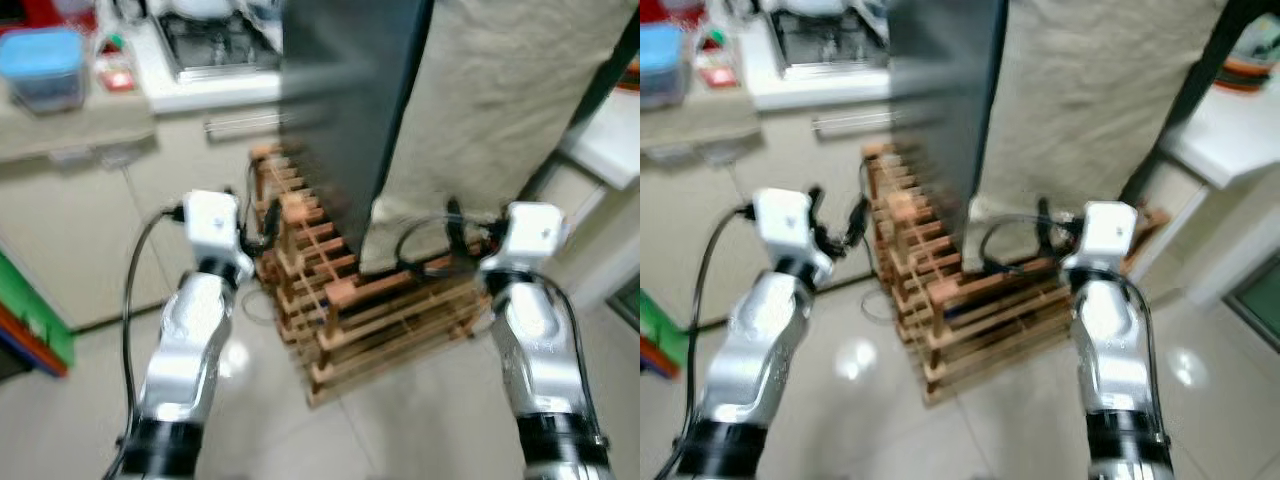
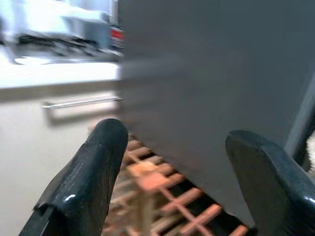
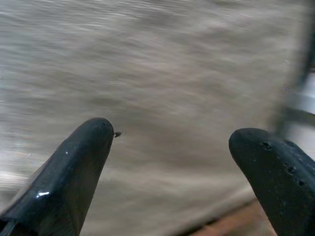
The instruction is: Restocking fridge
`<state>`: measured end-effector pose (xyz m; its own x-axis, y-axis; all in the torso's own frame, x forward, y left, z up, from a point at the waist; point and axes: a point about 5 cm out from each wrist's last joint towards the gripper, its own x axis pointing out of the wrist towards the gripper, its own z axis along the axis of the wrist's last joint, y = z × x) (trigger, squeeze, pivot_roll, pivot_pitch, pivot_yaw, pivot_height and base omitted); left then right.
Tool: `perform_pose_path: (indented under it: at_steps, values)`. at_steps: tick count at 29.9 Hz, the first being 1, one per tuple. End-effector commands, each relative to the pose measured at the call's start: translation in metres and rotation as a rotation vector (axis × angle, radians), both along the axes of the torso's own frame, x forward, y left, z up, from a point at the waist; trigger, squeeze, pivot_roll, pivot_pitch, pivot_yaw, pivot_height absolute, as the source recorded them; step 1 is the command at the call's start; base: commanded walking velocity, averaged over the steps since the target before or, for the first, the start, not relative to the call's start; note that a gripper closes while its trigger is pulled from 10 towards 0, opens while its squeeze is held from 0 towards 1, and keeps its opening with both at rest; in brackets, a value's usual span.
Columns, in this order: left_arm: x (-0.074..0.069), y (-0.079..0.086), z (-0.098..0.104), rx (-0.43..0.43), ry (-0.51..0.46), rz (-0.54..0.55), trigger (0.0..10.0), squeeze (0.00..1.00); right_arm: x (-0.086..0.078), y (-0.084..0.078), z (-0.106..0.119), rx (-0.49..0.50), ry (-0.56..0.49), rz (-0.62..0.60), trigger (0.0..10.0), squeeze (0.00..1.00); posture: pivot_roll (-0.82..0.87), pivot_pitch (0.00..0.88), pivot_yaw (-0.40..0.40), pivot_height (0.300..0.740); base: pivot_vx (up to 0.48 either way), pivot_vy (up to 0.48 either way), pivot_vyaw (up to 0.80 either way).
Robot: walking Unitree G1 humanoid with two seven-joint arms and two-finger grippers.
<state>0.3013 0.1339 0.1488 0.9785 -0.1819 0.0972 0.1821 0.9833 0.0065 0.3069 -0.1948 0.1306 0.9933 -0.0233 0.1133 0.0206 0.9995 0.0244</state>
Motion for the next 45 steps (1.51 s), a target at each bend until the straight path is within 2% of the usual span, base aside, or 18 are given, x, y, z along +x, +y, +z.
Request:
perform_pose_path:
  at_steps: [1, 8, 11, 12, 13, 18, 24, 26, 32, 37, 43, 45]
  values:
    - [0.002, 0.007, -0.004, 0.018, 0.019, 0.027, 10.0, 0.00, 0.001, 0.007, 0.003, 0.008, -0.016, 0.015, 10.0, 0.16, -0.01, 0.000, -0.052, 0.740, 0.000, 0.000, -0.76]
    - [0.005, 0.007, -0.008, 0.027, 0.039, -0.012, 10.0, 0.00, -0.005, 0.006, 0.002, 0.015, -0.025, -0.013, 10.0, 0.16, -0.01, 0.000, -0.051, 0.740, 0.000, 0.000, -0.75]
    - [-0.004, 0.006, -0.001, 0.011, 0.005, -0.066, 10.0, 0.00, -0.013, 0.001, 0.003, -0.009, -0.043, -0.039, 10.0, 0.16, -0.02, 0.000, -0.047, 0.740, 0.000, 0.000, -0.75]
    - [-0.011, 0.002, 0.007, 0.035, -0.031, -0.106, 10.0, 0.00, -0.018, -0.003, 0.004, -0.017, -0.050, -0.057, 10.0, 0.17, -0.02, 0.000, -0.047, 0.740, 0.000, 0.000, -0.75]
    - [-0.012, 0.001, 0.010, 0.050, -0.042, -0.109, 10.0, 0.00, -0.019, -0.005, 0.003, -0.016, -0.049, -0.062, 10.0, 0.17, -0.02, 0.000, -0.047, 0.740, 0.000, 0.000, -0.75]
    - [-0.004, 0.001, 0.012, 0.085, -0.051, -0.053, 10.0, 0.00, -0.018, -0.002, 0.002, -0.015, -0.048, -0.064, 10.0, 0.17, -0.02, 0.000, -0.042, 0.740, 0.000, 0.000, -0.75]
    - [-0.001, 0.008, 0.018, 0.035, -0.066, -0.012, 10.0, 0.00, -0.017, 0.003, 0.003, -0.034, -0.049, -0.033, 10.0, 0.16, -0.02, 0.000, -0.036, 0.740, 0.000, 0.000, -0.50]
    - [-0.001, 0.013, 0.024, 0.000, -0.075, 0.004, 10.0, 0.00, -0.016, 0.003, 0.005, -0.035, -0.052, -0.029, 10.0, 0.15, -0.03, 0.000, -0.027, 0.740, 0.000, 0.412, 0.00]
    - [0.000, 0.015, 0.036, -0.014, -0.117, 0.017, 10.0, 0.00, -0.009, 0.003, 0.013, -0.049, -0.077, -0.021, 10.0, 0.15, -0.03, 0.000, -0.024, 0.740, 0.000, 0.480, 0.00]
    - [-0.002, 0.011, 0.039, -0.029, -0.126, -0.007, 10.0, 0.00, -0.008, 0.003, 0.014, -0.055, -0.077, -0.019, 10.0, 0.15, -0.03, 0.000, -0.026, 0.740, 0.000, 0.480, 0.00]
    - [0.003, -0.004, 0.038, 0.026, -0.101, -0.048, 10.0, 0.00, -0.011, 0.003, 0.011, -0.038, -0.069, -0.038, 10.0, 0.16, -0.03, 0.000, -0.035, 0.740, 0.000, 0.080, -0.76]
    - [0.006, -0.010, 0.038, 0.042, -0.087, -0.060, 10.0, 0.00, -0.016, 0.000, 0.015, -0.043, -0.092, -0.071, 10.0, 0.16, -0.04, 0.000, -0.024, 0.740, 0.000, 0.000, -0.76]
